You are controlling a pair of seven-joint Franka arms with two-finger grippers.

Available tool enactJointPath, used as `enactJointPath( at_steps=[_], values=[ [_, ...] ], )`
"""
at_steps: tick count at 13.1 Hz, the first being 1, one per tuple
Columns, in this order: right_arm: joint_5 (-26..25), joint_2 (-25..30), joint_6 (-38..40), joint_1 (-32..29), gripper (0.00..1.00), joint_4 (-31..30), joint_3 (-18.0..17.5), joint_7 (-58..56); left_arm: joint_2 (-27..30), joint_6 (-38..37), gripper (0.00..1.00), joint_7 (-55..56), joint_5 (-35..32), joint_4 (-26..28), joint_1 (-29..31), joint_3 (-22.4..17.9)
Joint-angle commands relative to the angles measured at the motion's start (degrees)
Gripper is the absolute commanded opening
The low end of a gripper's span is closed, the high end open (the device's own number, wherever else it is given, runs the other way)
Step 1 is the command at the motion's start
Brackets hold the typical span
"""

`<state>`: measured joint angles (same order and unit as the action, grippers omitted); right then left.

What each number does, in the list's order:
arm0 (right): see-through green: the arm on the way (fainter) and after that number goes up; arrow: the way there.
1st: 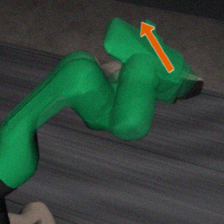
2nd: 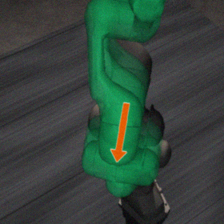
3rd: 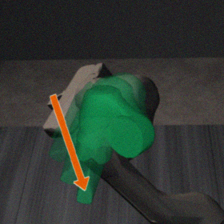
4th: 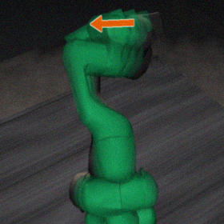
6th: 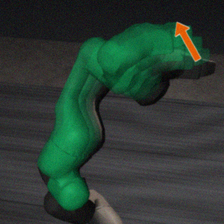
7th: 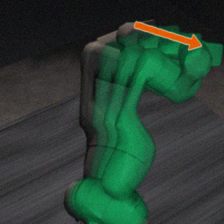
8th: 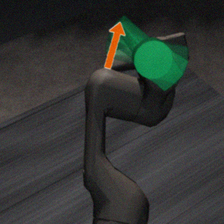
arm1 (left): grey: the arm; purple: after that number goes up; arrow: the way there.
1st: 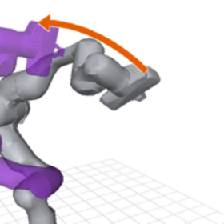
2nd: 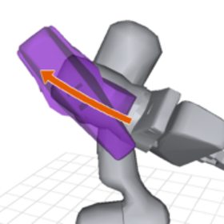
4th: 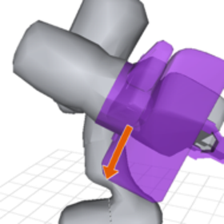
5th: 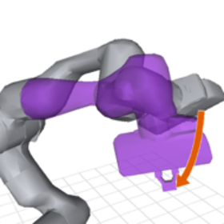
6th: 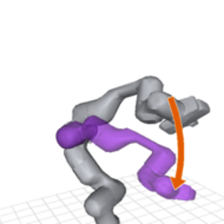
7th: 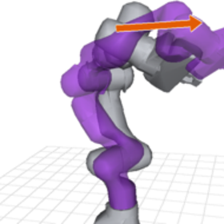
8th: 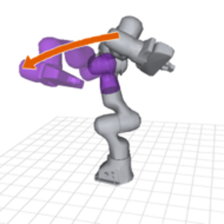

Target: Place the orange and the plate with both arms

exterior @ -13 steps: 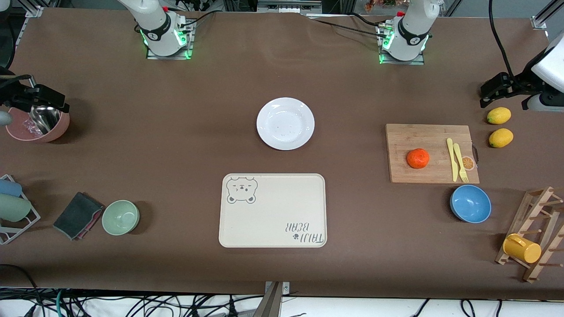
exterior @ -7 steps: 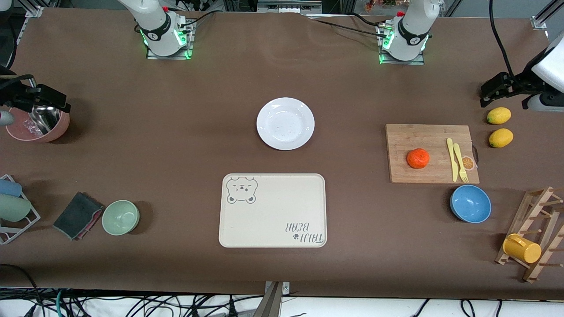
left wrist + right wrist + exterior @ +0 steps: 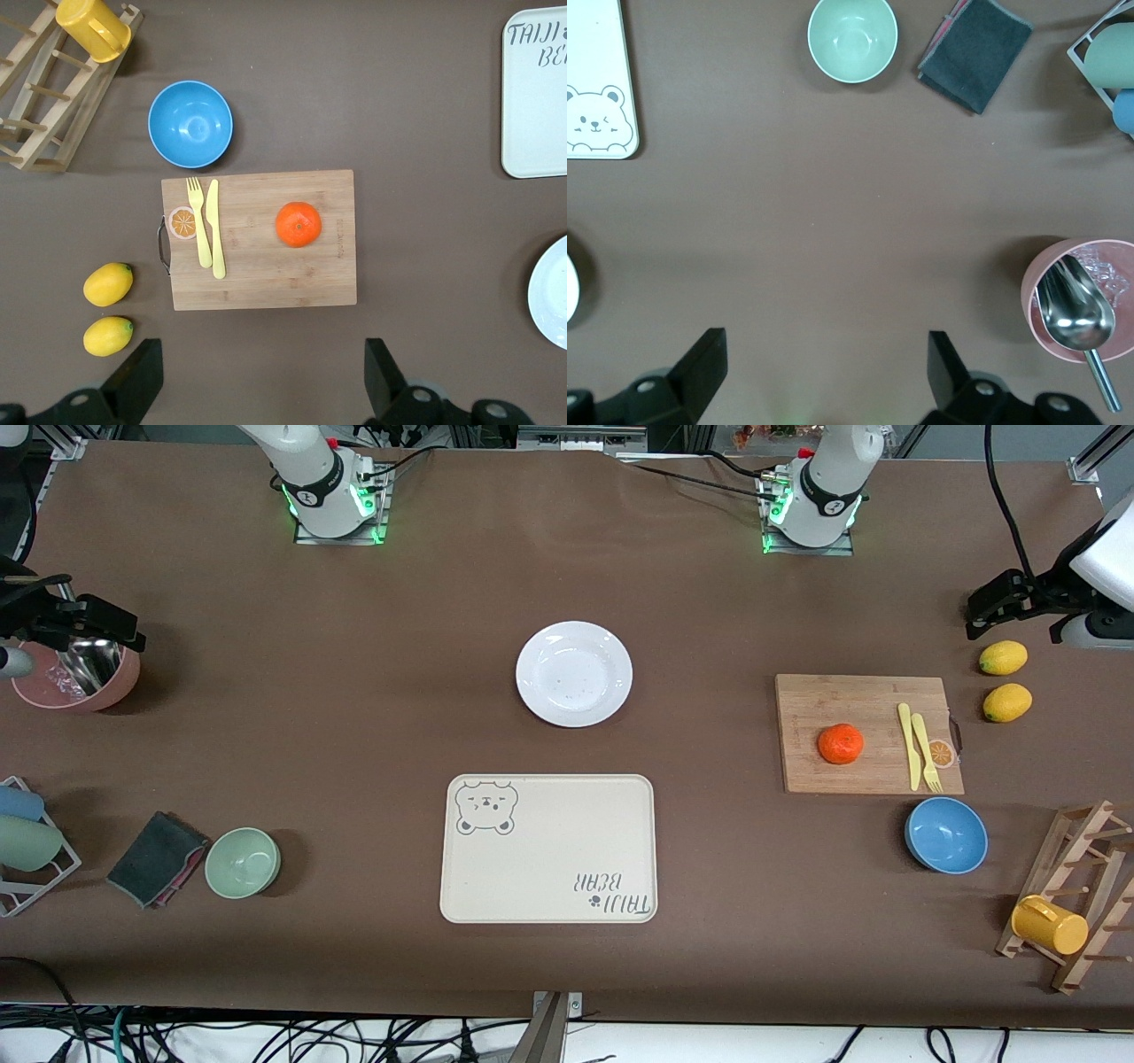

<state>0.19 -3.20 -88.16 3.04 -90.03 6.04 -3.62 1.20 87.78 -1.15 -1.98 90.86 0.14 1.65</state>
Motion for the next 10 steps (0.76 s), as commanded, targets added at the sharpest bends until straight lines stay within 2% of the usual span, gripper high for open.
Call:
enactJointPath(
  at_steps=[1, 10],
  values=[
    [0.4, -0.3, 1.1, 0.0, 1.00, 1.3, 0.0, -0.6, -0.7, -1.3, 1.00, 0.5, -1.1, -1.8, -0.5, -0.1],
    [0.4, -0.3, 1.1, 0.5, 1.00, 1.3, 0.0, -0.6, -0.7, -1.3, 1.00, 0.4, -1.1, -1.8, -0.4, -0.1]
  ],
)
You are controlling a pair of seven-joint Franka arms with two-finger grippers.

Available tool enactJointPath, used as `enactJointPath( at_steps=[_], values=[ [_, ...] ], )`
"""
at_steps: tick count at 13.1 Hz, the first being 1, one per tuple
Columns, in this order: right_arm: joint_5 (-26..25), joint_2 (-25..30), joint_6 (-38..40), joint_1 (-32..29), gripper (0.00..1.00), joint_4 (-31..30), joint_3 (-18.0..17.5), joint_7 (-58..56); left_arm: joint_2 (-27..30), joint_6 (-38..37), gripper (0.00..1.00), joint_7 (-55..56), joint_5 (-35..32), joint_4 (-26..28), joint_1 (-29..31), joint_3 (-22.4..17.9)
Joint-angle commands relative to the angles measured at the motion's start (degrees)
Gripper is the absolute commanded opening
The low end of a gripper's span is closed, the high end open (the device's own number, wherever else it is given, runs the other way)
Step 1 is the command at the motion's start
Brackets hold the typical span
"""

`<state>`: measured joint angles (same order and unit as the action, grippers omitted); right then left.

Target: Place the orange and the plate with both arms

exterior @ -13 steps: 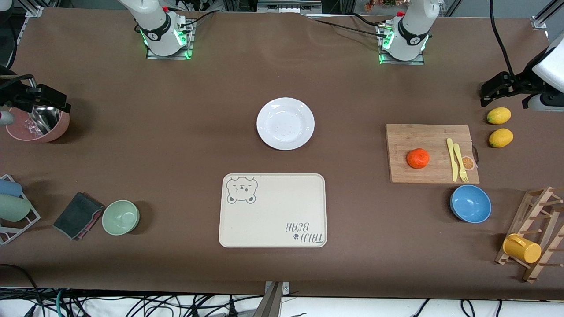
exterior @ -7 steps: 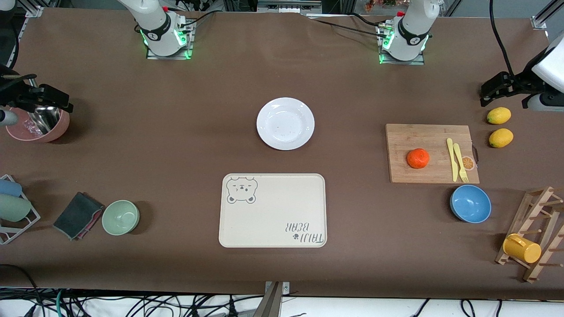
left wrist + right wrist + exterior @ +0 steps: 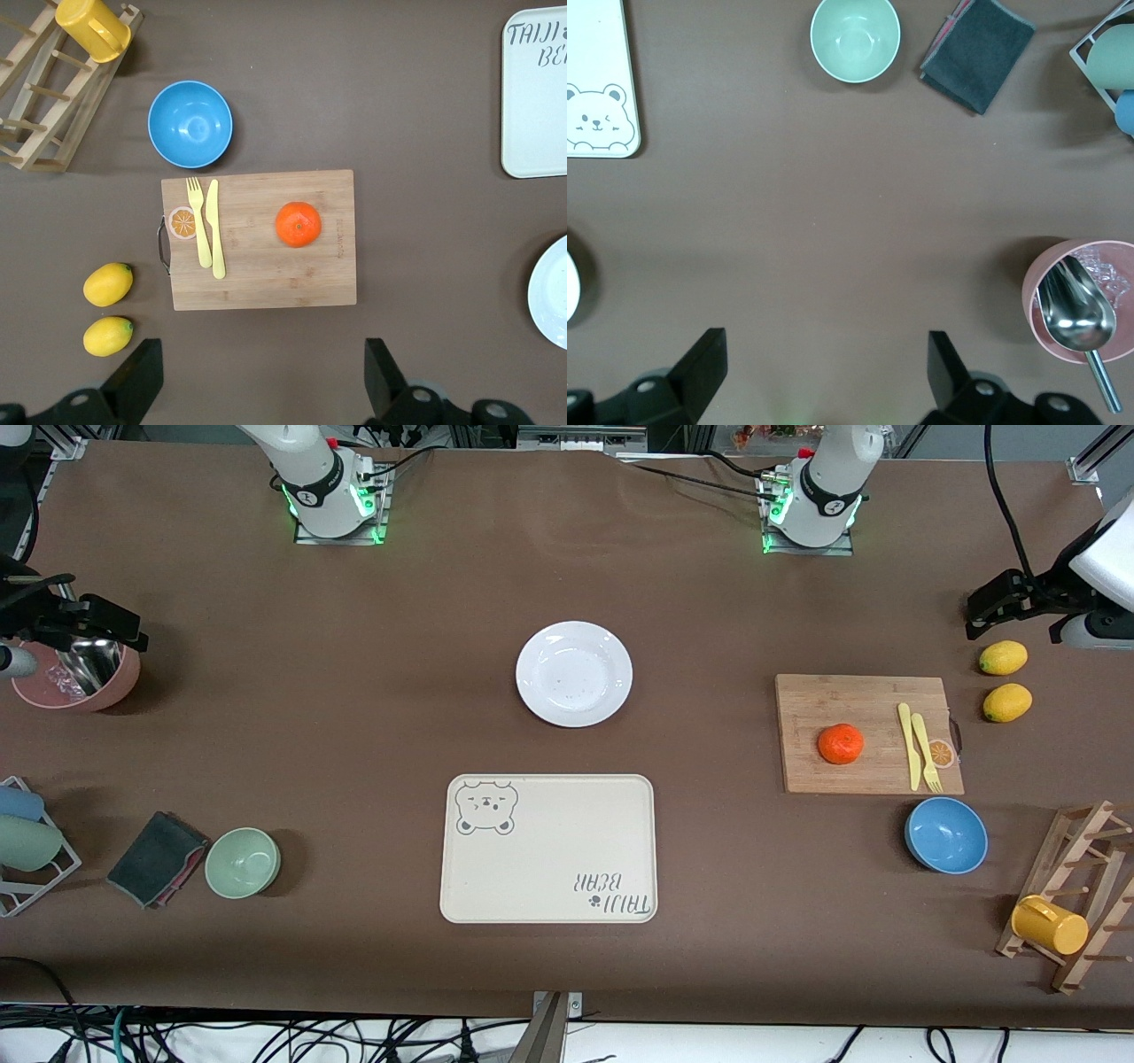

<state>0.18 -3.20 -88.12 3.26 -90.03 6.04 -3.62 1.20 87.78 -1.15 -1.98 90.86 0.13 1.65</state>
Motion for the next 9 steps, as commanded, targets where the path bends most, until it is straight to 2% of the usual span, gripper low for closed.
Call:
enactJointPath(
  at_steps=[1, 9],
  values=[
    [0.4, -0.3, 1.1, 0.3, 1.00, 1.3, 0.0, -0.6, -0.7, -1.3, 1.00, 0.4, -1.1, -1.8, -0.4, -0.1],
    [0.3, -0.3, 1.2, 0.5, 1.00, 1.3, 0.0, -0.6, -0.7, -1.3, 1.00, 0.4, -1.1, -1.8, -0.4, -0.1]
  ],
)
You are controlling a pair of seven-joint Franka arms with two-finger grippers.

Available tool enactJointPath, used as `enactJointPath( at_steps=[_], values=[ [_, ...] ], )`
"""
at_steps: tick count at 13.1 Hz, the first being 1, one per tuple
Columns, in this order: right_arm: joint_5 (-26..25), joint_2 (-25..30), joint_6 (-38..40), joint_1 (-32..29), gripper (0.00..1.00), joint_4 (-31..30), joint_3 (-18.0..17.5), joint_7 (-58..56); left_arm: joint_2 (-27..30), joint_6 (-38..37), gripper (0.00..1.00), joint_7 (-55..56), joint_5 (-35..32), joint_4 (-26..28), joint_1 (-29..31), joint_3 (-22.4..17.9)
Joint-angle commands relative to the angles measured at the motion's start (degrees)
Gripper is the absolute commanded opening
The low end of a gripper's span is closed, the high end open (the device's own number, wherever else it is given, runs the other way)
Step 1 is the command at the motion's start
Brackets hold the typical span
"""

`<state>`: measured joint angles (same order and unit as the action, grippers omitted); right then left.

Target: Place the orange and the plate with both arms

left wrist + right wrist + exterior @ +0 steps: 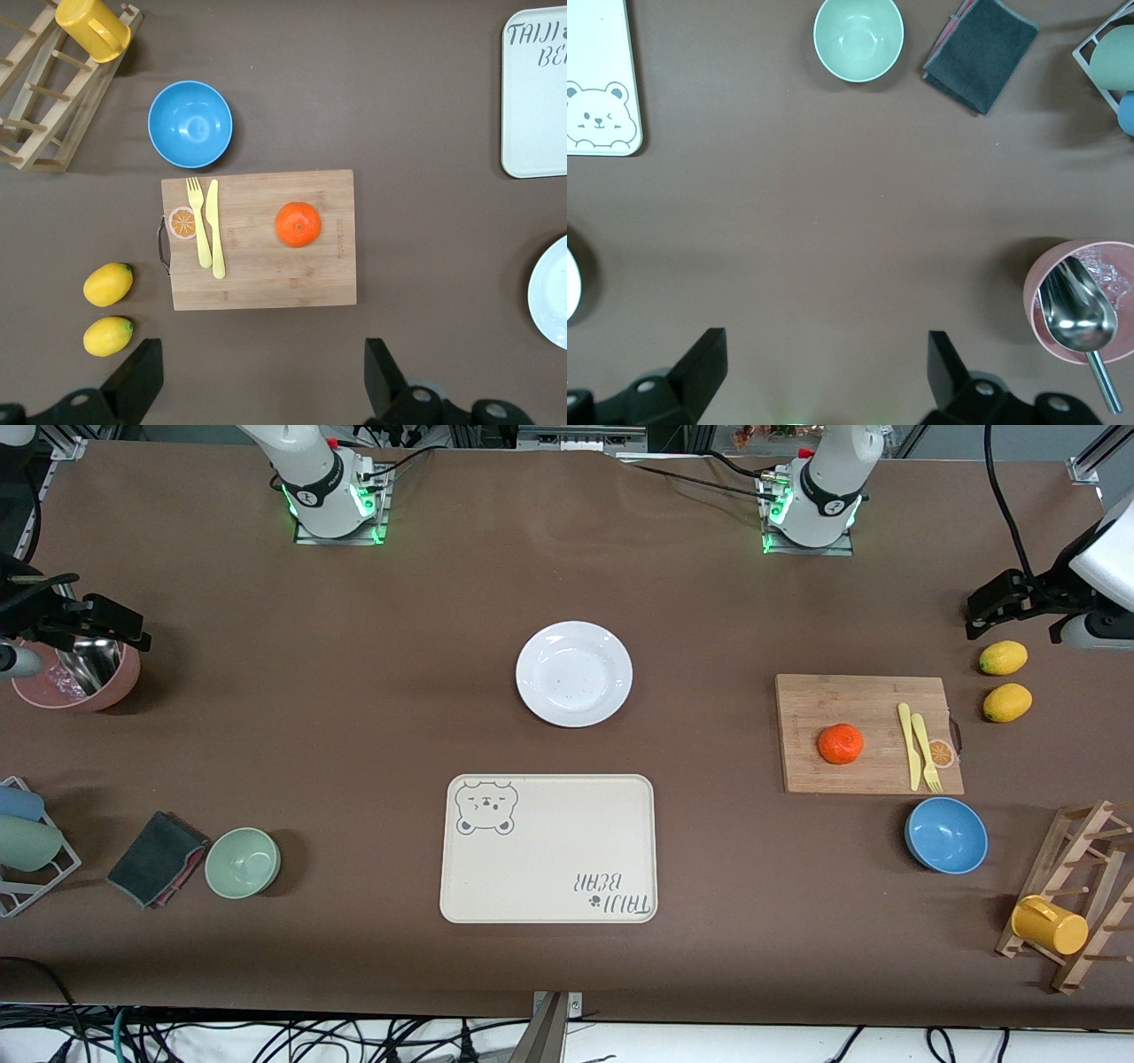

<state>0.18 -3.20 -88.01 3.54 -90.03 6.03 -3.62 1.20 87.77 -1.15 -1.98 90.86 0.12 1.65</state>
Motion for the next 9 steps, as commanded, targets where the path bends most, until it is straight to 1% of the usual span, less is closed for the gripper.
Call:
enactJointPath(
  at_steps=[1, 7, 9],
  values=[
    [0.3, -0.3, 1.1, 0.4, 1.00, 1.3, 0.0, -0.6, -0.7, -1.3, 1.00, 0.4, -1.1, -1.8, -0.4, -0.1],
    [0.6, -0.1, 1.4, 0.3, 1.00, 1.2, 0.1, -0.6, -0.9, -1.1, 1.00, -0.1, -1.2, -1.7, -0.5, -0.2],
    [0.5, -0.2, 1.4, 0.3, 1.00, 1.2, 0.1, -0.6, -2.7, -0.2, 1.00, -0.1, -1.9, -1.2, -0.5, -0.2]
  ],
)
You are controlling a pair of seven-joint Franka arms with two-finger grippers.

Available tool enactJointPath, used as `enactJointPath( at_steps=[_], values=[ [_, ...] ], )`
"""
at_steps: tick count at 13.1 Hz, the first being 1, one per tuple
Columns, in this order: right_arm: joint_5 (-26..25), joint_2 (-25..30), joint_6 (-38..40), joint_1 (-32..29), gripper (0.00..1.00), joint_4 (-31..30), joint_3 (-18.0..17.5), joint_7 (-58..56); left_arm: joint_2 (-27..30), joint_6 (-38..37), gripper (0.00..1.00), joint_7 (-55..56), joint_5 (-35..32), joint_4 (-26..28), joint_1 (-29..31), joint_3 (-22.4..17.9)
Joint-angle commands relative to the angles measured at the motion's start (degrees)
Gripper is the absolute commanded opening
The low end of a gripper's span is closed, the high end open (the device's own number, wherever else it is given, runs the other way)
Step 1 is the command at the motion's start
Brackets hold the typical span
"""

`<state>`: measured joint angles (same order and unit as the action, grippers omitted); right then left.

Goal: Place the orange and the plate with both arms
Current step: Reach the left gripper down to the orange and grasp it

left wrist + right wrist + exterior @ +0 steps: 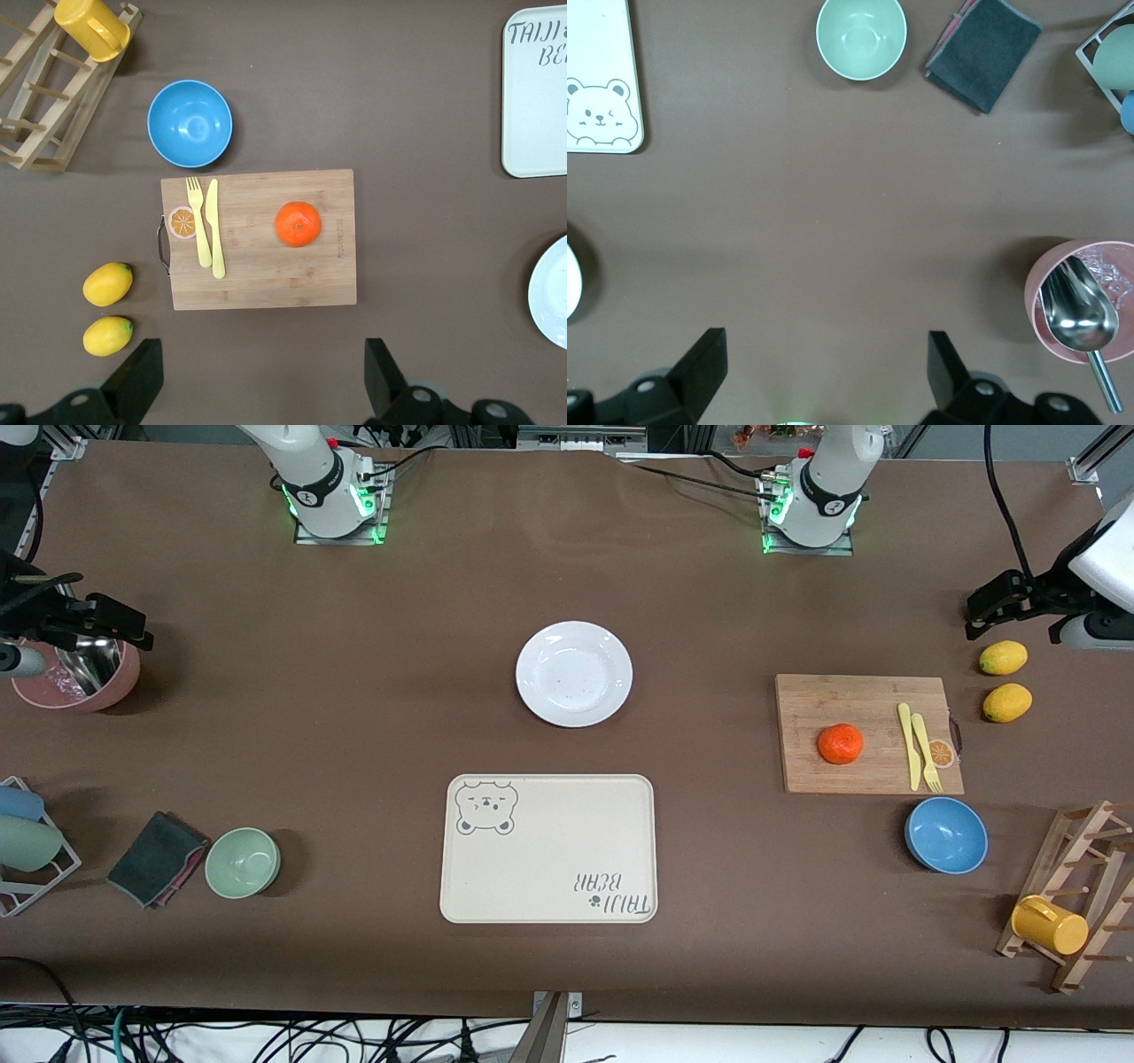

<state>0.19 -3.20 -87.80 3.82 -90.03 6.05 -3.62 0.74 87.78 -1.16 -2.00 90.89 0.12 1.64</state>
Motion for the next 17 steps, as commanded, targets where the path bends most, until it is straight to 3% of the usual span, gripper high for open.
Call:
enactJointPath(
  at_steps=[1, 6, 9, 13, 17],
  values=[
    [0.6, -0.2, 1.1, 0.0, 1.00, 1.2, 0.1, -0.6, -3.7, 1.0, 1.00, 0.0, -1.9, -0.1, -0.2, -0.4],
    [0.8, -0.2, 1.1, 0.0, 1.00, 1.2, 0.1, -0.6, -11.9, 4.3, 1.00, -1.0, -1.3, 1.9, -0.1, -2.5],
    [0.7, -0.2, 1.1, 0.0, 1.00, 1.2, 0.0, -0.6, -13.4, 15.5, 1.00, -0.6, -1.1, 9.5, -0.4, -2.5],
    [0.7, -0.2, 1.2, 0.0, 1.00, 1.2, 0.0, -0.6, -14.2, 36.6, 1.00, -0.2, -1.0, 23.8, -0.4, -2.5],
    [0.7, -0.3, 1.1, 0.0, 1.00, 1.2, 0.1, -0.6, -17.1, 41.0, 1.00, 0.4, 4.3, 26.3, -0.5, -2.5]
  ],
)
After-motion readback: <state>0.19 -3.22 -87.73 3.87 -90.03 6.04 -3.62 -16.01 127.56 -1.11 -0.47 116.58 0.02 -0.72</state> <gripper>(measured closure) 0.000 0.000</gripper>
